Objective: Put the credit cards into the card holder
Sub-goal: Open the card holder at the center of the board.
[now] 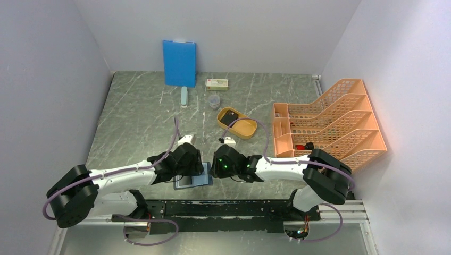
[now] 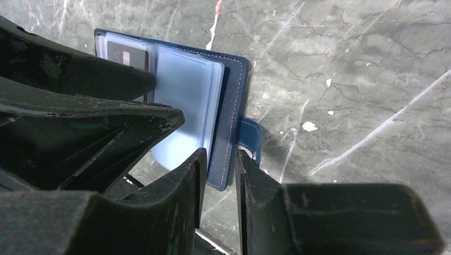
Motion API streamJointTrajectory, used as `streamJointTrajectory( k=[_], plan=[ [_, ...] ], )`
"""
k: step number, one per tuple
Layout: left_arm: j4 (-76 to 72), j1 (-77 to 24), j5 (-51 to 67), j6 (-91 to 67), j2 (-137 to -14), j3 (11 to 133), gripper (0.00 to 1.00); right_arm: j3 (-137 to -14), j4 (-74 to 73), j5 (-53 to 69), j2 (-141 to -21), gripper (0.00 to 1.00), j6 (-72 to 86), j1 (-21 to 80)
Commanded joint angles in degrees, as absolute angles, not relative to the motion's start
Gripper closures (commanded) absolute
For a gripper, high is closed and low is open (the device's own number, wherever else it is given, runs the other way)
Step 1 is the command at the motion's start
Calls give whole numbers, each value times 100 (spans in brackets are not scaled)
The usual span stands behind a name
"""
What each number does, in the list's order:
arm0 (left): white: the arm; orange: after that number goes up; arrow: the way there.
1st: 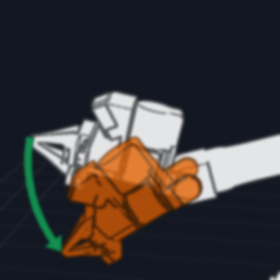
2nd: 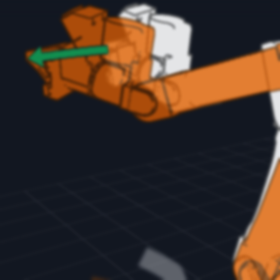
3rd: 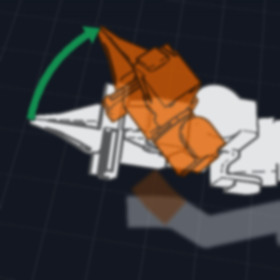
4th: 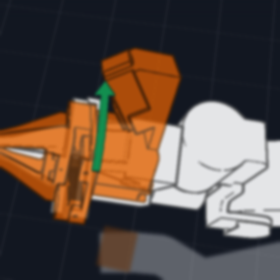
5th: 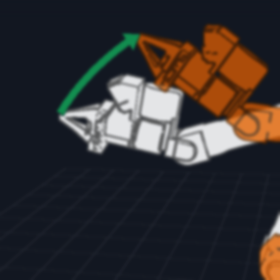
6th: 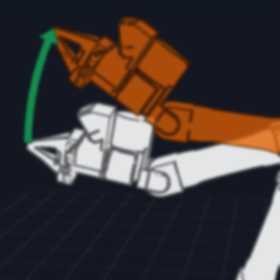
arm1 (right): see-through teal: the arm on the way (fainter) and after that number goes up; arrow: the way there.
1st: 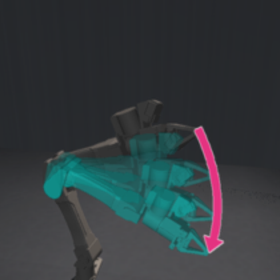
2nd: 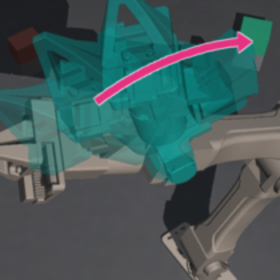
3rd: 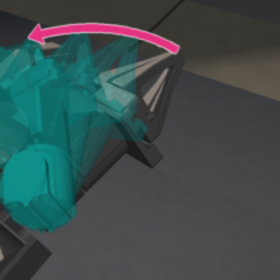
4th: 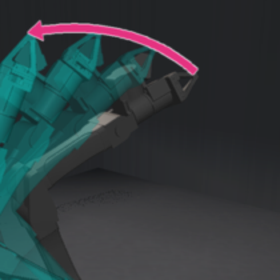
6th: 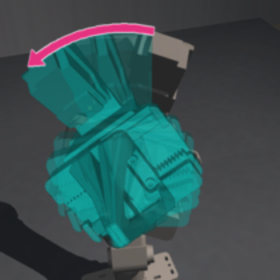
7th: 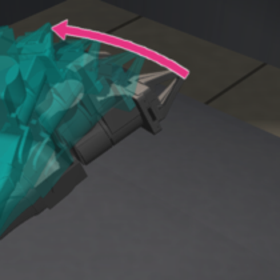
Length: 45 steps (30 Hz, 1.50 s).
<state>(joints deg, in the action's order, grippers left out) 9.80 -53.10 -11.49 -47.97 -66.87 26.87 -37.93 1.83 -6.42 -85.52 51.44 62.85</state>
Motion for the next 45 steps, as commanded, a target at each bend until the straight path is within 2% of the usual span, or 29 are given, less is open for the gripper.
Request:
streamJointTrajectory(
  k=[1,9,23,26,28,33,36,45],
  plan=[
    [882,-5317,-1220,-4635,-6945,2949,45,-3725,186,-765,-8429,70,5178,6247],
    [1111,-5314,-1603,-4603,-7622,2967,53,-3722,65,-863,-8313,70,5094,6246],
    [1048,-5313,-1745,-4645,-7931,2782,94,-3667,26,-896,-8185,70,5034,6243],
    [1061,-5317,-1750,-4697,-7912,2747,95,-3645,26,-918,-8183,70,5045,6246],
    [1079,-5312,-1743,-4727,-7753,2737,93,-3615,26,-931,-8189,70,5053,6247],
    [1236,-5314,-1679,-4726,-7092,2818,64,-3595,26,-940,-8163,70,5065,6244],
    [1397,-5312,-1622,-4682,-6897,2997,56,-3602,26,-940,-8145,70,5063,6248],
    [1442,-5342,-1351,-4633,-6597,3227,47,-3575,26,-970,-8026,69,5063,6246]
  ],
)
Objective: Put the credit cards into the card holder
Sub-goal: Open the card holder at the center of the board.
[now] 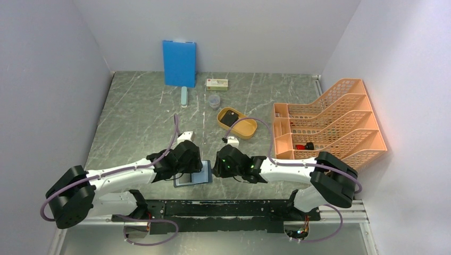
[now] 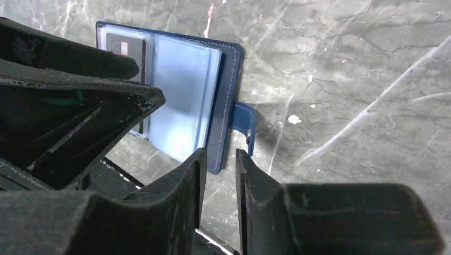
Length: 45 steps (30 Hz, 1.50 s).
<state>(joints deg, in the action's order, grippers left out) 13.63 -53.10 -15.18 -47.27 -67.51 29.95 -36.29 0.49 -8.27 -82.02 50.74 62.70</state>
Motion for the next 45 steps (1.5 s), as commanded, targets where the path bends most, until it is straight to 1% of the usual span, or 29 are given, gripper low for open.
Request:
streamJointTrajectory(
  k=[1,13,17,20,23,32,33,41,45],
  plan=[
    [1460,-5366,-1379,-4611,-6617,3253,46,-3568,26,-979,-8007,69,5067,6246],
    [1523,-5710,-1828,-4489,-7729,3532,44,-3436,-250,-1107,-7708,69,5064,6245],
    [1541,-5735,-1956,-4476,-8044,3564,45,-3354,-296,-1142,-7578,69,5087,6245],
    [1598,-5731,-2044,-4478,-8243,3545,50,-3320,-337,-1164,-7504,69,5089,6248],
    [1608,-5733,-2128,-4466,-8433,3480,58,-3327,-367,-1193,-7468,69,5068,6248],
    [1516,-5734,-2175,-4552,-8665,3229,93,-3348,-370,-1188,-7462,69,5019,6246],
    [1506,-5733,-2167,-4567,-8654,3215,95,-3349,-363,-1187,-7462,69,5012,6245],
    [1338,-5732,-1975,-4765,-8228,3045,95,-3503,-29,-738,-7748,69,5026,6248],
    [1101,-5737,-1774,-4952,-7839,2831,95,-3507,593,-474,-7826,69,5161,6241]
  ],
)
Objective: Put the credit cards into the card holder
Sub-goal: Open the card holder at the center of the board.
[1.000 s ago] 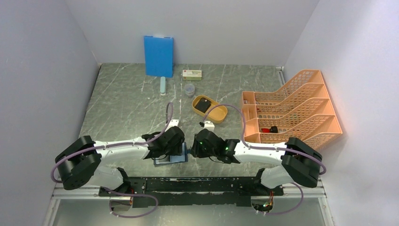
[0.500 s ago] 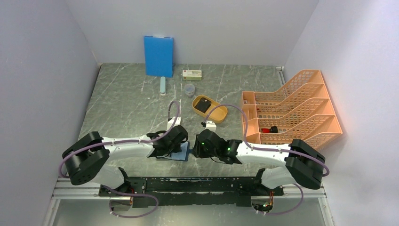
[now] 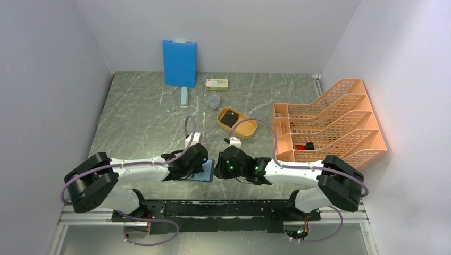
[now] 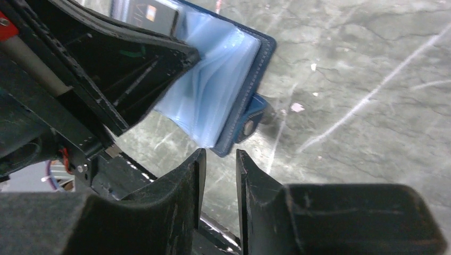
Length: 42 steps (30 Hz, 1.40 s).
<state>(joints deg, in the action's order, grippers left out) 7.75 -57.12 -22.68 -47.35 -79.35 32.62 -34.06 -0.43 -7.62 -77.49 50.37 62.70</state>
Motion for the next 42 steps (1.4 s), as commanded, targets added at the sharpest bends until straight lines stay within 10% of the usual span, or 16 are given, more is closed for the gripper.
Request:
streamJointTrajectory(
  k=[1,42],
  plan=[
    [1044,-5732,-1731,-4997,-7738,2788,95,-3512,714,-417,-7856,68,5200,6244],
    [1017,-5733,-1713,-5333,-7049,2515,95,-4144,686,-65,-9492,78,5226,6026]
  ],
)
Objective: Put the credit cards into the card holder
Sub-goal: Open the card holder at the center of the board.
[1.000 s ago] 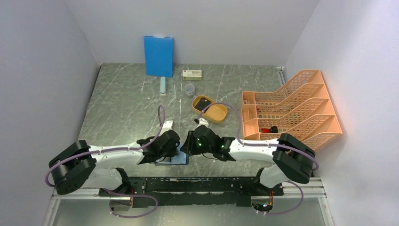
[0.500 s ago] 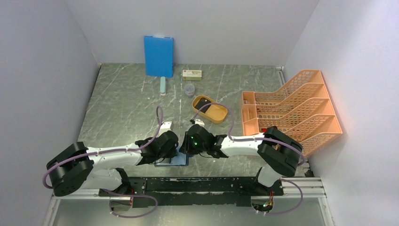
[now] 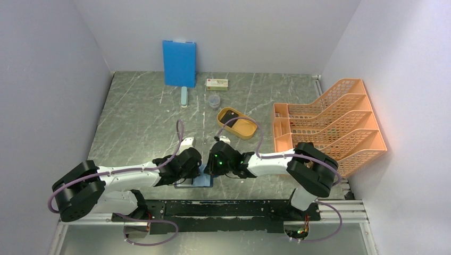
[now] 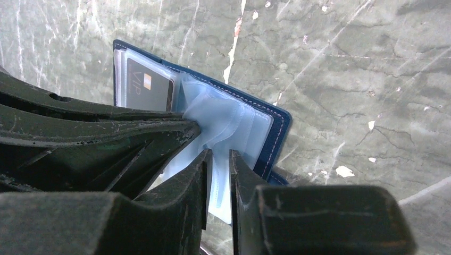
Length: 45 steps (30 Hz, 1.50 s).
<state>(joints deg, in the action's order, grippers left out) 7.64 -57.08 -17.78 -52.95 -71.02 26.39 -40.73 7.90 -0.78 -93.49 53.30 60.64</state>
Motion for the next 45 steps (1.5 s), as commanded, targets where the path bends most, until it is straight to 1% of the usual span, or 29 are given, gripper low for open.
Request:
streamJointTrajectory(
  k=[1,9,13,16,20,22,23,27,30,32,37,45],
  plan=[
    [1015,-5735,-1714,-5335,-7049,2510,95,-4148,692,-43,-9512,78,5217,6029],
    [965,-5736,-1648,-5361,-7007,2498,95,-4241,875,277,-9719,74,5108,6030],
    [1014,-5731,-1645,-5370,-6950,2527,95,-4298,883,366,-9829,74,5096,6029],
    [1057,-5731,-1653,-5370,-6898,2551,95,-4259,940,399,-9857,77,5127,6031],
    [1142,-5732,-1659,-5366,-6818,2604,95,-4156,1063,454,-9786,91,5184,6034],
    [1220,-5734,-1666,-5354,-6761,2655,90,-4106,1142,486,-9734,98,5205,6036],
    [1264,-5731,-1663,-5347,-6723,2692,86,-4081,1191,503,-9699,100,5223,6030],
    [1414,-5733,-1637,-5303,-6484,2804,69,-3991,1367,571,-9584,100,5267,6029],
    [1556,-5734,-1611,-5280,-6304,2900,61,-3946,1412,560,-9483,100,5309,6024],
    [1684,-5737,-1598,-5274,-6176,2974,57,-3902,1412,518,-9382,100,5330,6020],
    [2016,-5733,-1595,-5303,-5748,3104,53,-3868,1576,572,-9184,100,5297,6031],
    [2447,-5733,-1925,-5374,-4951,3114,51,-4053,1898,888,-9366,100,5341,6061]
  ],
)
